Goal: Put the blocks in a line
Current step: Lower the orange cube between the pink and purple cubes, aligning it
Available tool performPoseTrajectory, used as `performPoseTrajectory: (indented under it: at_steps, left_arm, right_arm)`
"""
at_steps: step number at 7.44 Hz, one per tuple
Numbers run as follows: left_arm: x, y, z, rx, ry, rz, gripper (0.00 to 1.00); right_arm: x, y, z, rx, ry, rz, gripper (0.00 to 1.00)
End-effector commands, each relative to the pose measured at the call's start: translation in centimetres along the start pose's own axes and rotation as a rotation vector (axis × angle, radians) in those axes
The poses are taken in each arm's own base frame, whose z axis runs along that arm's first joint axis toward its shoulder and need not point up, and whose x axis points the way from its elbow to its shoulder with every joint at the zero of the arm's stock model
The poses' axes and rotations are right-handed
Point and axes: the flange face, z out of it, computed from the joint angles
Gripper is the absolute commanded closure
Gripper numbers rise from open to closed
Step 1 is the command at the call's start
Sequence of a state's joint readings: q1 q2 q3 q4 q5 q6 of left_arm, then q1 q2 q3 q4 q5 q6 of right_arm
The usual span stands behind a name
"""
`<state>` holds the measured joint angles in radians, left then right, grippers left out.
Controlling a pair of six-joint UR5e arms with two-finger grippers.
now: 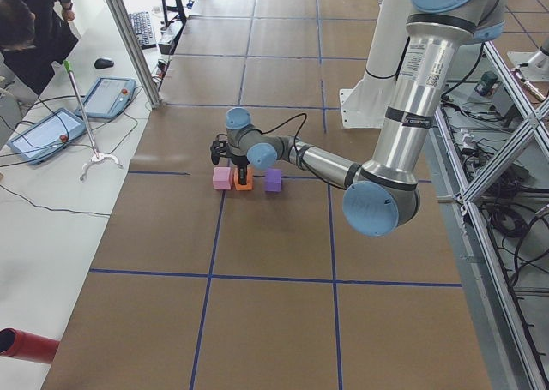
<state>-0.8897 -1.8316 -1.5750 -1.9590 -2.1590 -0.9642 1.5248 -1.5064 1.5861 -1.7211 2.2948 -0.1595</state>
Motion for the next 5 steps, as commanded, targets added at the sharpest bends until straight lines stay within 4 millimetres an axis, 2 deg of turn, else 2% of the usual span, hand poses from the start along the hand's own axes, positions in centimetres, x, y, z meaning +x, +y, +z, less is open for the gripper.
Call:
performPoseTrajectory:
  at_steps: [1,5]
  left_arm:
    - [0.14,0.11,-0.03,-0.008,0.014,0.004,0.41]
    - [-0.06,0.15,0.42,-0.014,0.009,0.000,0.40]
  right_arm:
    - [0.00,0.00,0.00,0.000,0.000,0.000,0.00]
    - [0.00,0.00,0.00,0.000,0.000,0.000,0.00]
